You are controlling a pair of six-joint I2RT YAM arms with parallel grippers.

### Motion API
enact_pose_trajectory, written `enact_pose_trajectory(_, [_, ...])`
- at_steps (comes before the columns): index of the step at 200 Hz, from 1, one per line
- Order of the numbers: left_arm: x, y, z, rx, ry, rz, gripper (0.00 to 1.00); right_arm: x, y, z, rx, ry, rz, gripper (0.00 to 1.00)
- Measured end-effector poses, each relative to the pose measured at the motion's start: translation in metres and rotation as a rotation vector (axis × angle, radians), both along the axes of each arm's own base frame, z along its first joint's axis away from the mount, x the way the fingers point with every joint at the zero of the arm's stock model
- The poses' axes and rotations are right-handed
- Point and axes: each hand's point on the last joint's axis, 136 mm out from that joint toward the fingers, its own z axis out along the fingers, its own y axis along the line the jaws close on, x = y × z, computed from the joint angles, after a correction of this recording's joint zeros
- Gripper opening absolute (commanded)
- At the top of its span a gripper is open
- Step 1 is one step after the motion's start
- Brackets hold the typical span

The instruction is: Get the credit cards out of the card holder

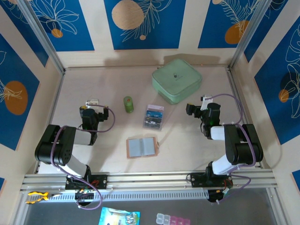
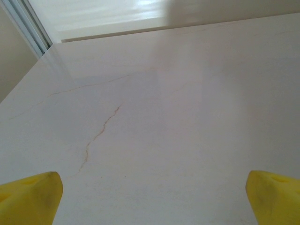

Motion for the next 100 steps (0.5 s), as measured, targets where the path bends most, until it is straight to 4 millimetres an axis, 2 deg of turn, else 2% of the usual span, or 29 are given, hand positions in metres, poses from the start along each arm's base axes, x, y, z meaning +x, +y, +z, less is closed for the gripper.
enact_pose_trajectory(100, [0.0002,-0.0009,0.0003,-0.002,-0.001,-0.005,1.00,0.0012,0.0001,0.0026,-0.003,-0.012,0.002,0.99])
